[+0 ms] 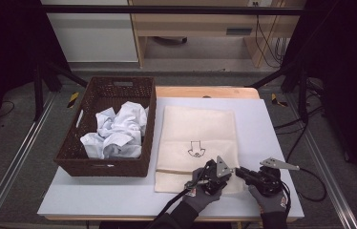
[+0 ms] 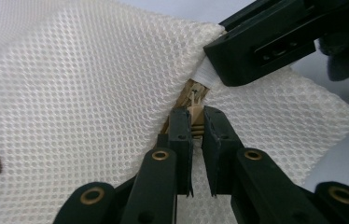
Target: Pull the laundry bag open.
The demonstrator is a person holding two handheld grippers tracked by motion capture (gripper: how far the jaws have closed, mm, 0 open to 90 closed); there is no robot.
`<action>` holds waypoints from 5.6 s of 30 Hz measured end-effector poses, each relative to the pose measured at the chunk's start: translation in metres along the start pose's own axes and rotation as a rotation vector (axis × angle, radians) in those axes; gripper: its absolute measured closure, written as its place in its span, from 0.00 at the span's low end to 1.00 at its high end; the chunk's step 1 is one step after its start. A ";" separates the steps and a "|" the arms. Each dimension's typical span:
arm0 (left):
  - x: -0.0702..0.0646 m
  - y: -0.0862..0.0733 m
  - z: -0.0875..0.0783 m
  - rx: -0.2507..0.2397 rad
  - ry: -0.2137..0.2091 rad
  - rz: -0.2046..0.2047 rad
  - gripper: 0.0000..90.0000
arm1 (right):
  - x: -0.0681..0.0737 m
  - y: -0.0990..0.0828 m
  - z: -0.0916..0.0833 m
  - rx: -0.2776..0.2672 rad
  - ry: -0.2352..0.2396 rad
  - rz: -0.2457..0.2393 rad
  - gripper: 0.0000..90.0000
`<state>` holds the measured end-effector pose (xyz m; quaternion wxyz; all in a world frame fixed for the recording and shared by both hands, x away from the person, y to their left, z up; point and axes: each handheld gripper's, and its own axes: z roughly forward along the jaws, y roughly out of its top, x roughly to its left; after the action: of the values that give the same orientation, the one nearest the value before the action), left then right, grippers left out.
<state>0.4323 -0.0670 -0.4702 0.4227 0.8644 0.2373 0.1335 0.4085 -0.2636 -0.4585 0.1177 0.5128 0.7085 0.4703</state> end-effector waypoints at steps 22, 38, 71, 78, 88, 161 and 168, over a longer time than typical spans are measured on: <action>-0.003 -0.002 0.004 -0.017 0.015 0.010 0.90 | 0.003 0.001 0.000 0.005 0.031 0.008 0.93; -0.005 -0.002 0.000 -0.007 0.031 0.000 0.90 | 0.003 0.001 0.000 0.002 0.012 0.001 0.93; 0.011 -0.018 -0.021 0.056 0.052 -0.005 0.90 | 0.003 0.003 -0.004 -0.032 -0.033 0.005 0.93; 0.016 -0.025 -0.029 0.066 0.058 -0.002 0.90 | 0.002 0.003 -0.005 -0.035 -0.037 0.005 0.93; 0.020 -0.034 -0.040 0.078 0.076 0.008 0.90 | 0.001 0.002 -0.005 -0.034 -0.043 0.004 0.93; 0.082 -0.096 -0.126 0.198 0.225 -0.038 0.90 | -0.003 0.000 -0.005 -0.032 -0.091 0.013 0.93; 0.085 -0.098 -0.132 0.222 0.246 -0.037 0.90 | -0.004 0.000 -0.006 -0.034 -0.087 0.016 0.93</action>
<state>0.4181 0.1174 -0.4654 0.2947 0.8785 0.3163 0.2034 0.4064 -0.2701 -0.4563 0.1534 0.5363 0.6904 0.4606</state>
